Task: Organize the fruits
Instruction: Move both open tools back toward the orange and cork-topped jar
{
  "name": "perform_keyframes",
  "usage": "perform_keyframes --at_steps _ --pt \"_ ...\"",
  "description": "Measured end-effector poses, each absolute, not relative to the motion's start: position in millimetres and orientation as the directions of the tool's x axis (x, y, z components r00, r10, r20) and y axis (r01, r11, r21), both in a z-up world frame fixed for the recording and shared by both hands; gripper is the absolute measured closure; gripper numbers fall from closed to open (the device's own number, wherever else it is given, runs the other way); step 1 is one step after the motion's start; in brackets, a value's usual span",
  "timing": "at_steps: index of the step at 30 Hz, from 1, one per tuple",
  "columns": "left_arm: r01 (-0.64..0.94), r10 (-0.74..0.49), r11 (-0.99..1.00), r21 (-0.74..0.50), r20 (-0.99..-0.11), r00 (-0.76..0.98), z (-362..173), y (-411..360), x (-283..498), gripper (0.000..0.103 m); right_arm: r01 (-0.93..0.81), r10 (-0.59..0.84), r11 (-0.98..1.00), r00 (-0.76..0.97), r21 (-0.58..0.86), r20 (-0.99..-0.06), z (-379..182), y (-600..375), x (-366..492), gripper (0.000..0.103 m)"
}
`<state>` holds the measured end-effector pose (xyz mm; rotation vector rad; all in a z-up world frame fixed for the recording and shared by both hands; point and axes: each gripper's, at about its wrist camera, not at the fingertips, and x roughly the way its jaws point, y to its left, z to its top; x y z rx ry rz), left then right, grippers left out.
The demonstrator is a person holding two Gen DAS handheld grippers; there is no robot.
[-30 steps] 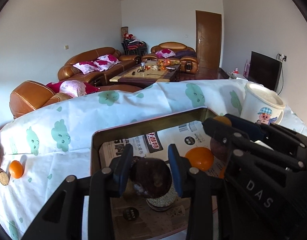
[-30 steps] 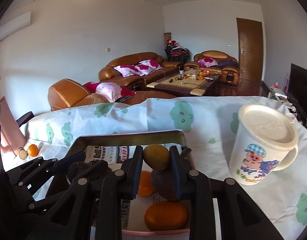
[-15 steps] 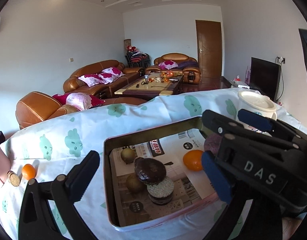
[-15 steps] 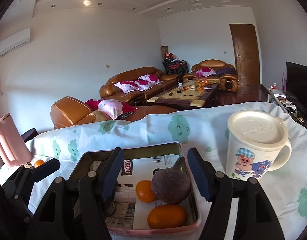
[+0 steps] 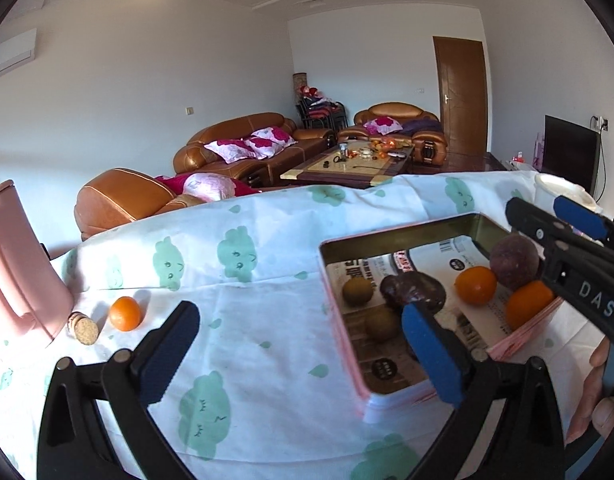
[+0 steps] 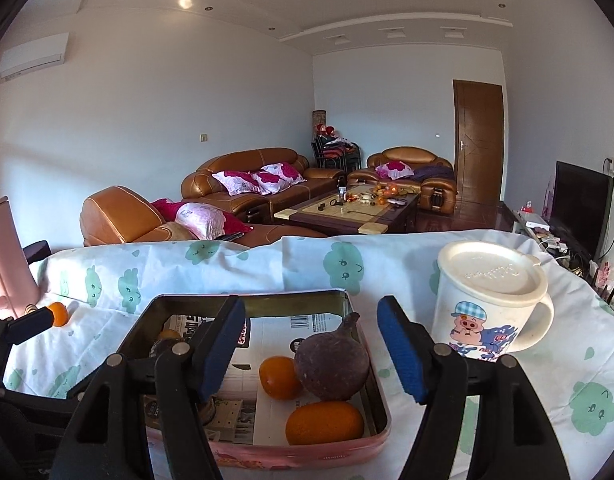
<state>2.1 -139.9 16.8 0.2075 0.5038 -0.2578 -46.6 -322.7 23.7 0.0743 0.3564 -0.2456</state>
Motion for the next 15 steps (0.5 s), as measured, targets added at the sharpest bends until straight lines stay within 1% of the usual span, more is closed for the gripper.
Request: perform_keyframes --at_steps 5,8,10,12,15 --pt "0.258 -0.141 0.949 0.181 -0.487 0.862 17 -109 -1 0.0 0.246 -0.219 0.969 0.907 0.03 -0.36 24 -309 -52 0.033" --pt "0.234 -0.107 0.949 0.213 -0.478 0.872 17 -90 2 0.0 0.223 -0.18 0.972 0.903 0.068 -0.39 21 -299 -50 0.033" --pt "0.221 -0.09 0.949 0.227 -0.476 0.875 17 -77 4 0.0 0.216 -0.176 0.975 0.899 0.058 -0.4 20 -289 -48 0.033" --pt "0.212 -0.082 0.952 0.22 -0.484 0.871 17 -65 7 0.0 0.204 -0.17 0.978 0.899 0.043 -0.404 19 -277 -45 0.033" --pt "0.186 -0.058 0.96 0.21 -0.499 0.865 16 -42 16 0.0 0.174 -0.133 0.983 0.898 0.06 -0.42 17 -260 -37 0.033"
